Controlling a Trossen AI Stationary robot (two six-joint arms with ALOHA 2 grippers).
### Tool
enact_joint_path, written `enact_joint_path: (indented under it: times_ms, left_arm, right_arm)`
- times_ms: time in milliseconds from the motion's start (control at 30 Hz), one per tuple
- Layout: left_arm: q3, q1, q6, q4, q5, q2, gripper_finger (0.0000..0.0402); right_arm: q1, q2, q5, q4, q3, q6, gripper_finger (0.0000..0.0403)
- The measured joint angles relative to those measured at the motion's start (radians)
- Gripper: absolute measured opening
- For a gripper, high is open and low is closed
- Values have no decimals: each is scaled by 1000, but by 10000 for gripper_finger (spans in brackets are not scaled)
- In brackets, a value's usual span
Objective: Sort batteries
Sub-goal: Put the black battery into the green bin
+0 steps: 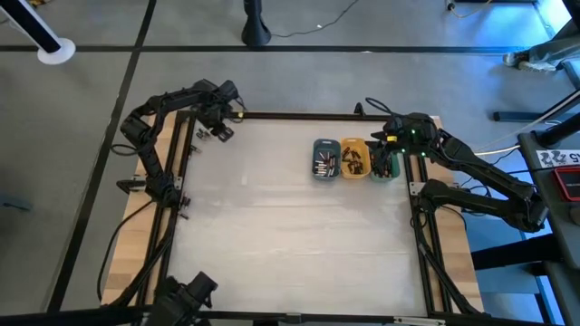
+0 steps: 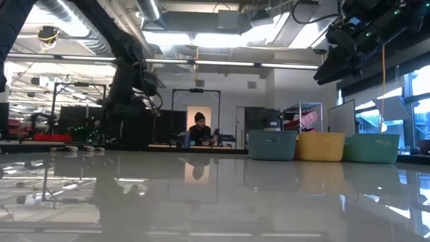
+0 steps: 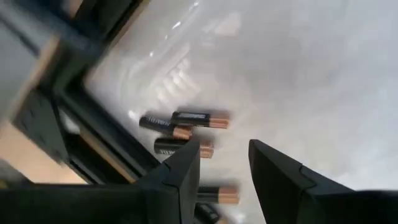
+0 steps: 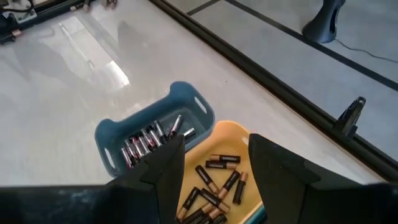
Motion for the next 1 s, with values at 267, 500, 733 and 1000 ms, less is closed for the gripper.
enact_joint_path:
  times_ms: [267,500,733,1000]
  left_arm:
    - [-7,-98,545,-54,-66,8,127]
    - [-98,-135,702,-50,-240,38,127]
    - [-162,-129,690,-34,-374,100,127]
    - [-169,-127,702,73,-407,103,127]
  right_arm:
    - [0,0,0,1,0,56,182]
    - [0,0,0,0,0,100,182]
    - [1,0,-8,-2,0,111,182]
    - [1,0,-11,-2,0,130,182]
